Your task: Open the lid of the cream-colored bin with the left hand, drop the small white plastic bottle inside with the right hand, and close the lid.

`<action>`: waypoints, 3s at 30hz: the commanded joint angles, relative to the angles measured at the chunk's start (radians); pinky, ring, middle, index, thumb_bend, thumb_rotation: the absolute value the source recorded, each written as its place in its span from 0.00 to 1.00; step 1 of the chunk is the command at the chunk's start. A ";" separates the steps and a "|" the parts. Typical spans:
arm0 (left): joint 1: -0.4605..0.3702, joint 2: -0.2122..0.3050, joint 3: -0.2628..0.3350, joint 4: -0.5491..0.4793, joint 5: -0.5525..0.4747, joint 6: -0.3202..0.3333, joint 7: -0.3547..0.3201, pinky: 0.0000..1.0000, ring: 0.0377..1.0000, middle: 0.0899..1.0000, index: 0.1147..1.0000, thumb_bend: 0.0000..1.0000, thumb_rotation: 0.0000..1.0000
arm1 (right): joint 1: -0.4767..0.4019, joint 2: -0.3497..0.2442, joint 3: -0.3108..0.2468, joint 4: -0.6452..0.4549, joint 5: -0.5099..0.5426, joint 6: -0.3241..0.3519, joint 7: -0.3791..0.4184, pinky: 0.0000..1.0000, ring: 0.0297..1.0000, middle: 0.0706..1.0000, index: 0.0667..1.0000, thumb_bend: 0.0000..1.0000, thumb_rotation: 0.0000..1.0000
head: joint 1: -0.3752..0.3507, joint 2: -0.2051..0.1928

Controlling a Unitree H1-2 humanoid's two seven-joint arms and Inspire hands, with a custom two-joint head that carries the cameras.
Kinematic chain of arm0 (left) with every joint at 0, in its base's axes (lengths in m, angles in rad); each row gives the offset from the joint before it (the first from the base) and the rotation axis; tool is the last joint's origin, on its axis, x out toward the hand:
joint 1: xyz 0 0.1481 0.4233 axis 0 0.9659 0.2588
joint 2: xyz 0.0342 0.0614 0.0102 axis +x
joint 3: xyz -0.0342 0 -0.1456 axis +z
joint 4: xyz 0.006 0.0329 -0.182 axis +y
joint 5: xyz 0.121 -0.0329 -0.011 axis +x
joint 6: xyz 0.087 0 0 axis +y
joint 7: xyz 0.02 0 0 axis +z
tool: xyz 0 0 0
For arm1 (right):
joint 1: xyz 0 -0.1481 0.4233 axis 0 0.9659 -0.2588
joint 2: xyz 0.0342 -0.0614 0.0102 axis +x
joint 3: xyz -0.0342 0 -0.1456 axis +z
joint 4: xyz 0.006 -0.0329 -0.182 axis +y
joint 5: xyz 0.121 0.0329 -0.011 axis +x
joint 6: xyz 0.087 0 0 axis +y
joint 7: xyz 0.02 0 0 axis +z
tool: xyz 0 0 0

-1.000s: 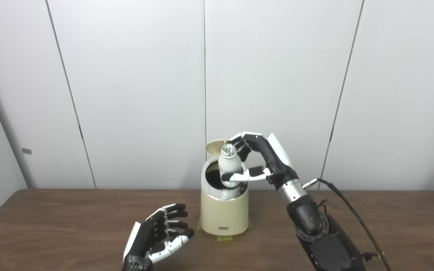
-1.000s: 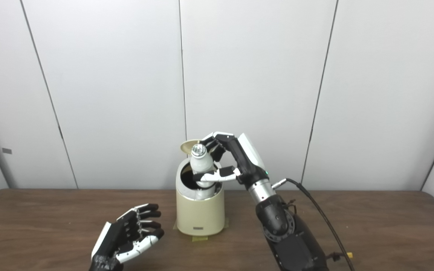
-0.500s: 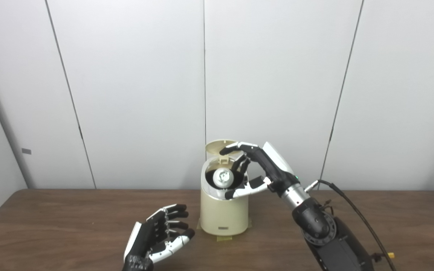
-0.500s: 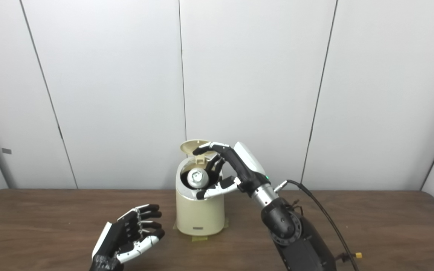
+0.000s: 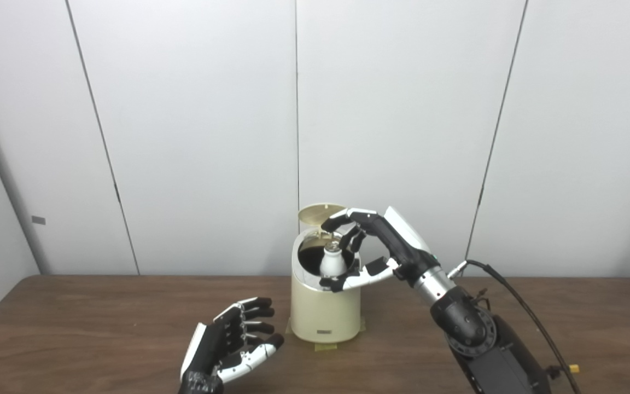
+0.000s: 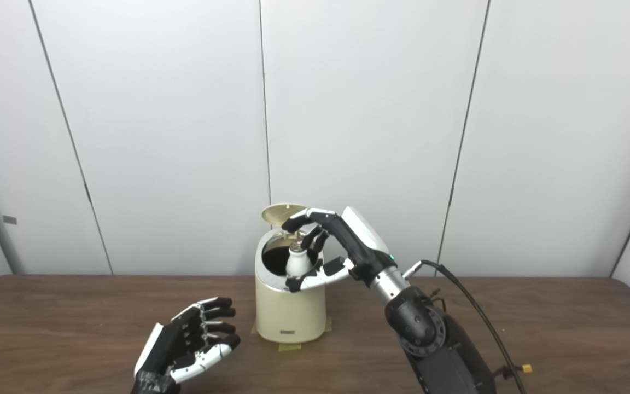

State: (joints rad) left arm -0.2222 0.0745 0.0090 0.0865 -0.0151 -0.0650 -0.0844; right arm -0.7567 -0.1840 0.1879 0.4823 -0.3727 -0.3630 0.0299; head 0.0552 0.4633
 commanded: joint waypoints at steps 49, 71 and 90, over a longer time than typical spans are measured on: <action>-0.476 0.144 -0.064 0.015 0.179 0.151 -0.033 0.92 0.99 1.00 1.00 0.94 0.34 | 0.467 0.022 -0.305 -0.143 0.665 -0.037 0.211 0.59 0.74 0.87 0.88 0.87 0.28 | 0.026 0.000; -0.690 0.236 -0.322 0.256 0.534 0.094 -0.090 0.86 0.97 0.94 0.90 0.95 0.40 | 0.486 0.049 -0.289 -0.239 0.606 0.012 0.160 0.57 0.67 0.80 0.81 0.84 0.24 | 0.003 -0.007; -0.652 0.281 -0.338 0.140 0.574 0.080 -0.196 1.00 0.97 0.82 0.79 1.00 0.45 | 0.488 0.073 -0.273 -0.262 0.536 0.027 0.108 0.54 0.64 0.79 0.80 0.85 0.28 | -0.012 -0.003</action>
State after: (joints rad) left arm -0.8352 0.3391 -0.3374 0.2629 0.5516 0.0444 -0.2879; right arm -0.2534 -0.1222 -0.0894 0.2448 0.1677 -0.3175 0.1487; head 0.0430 0.4602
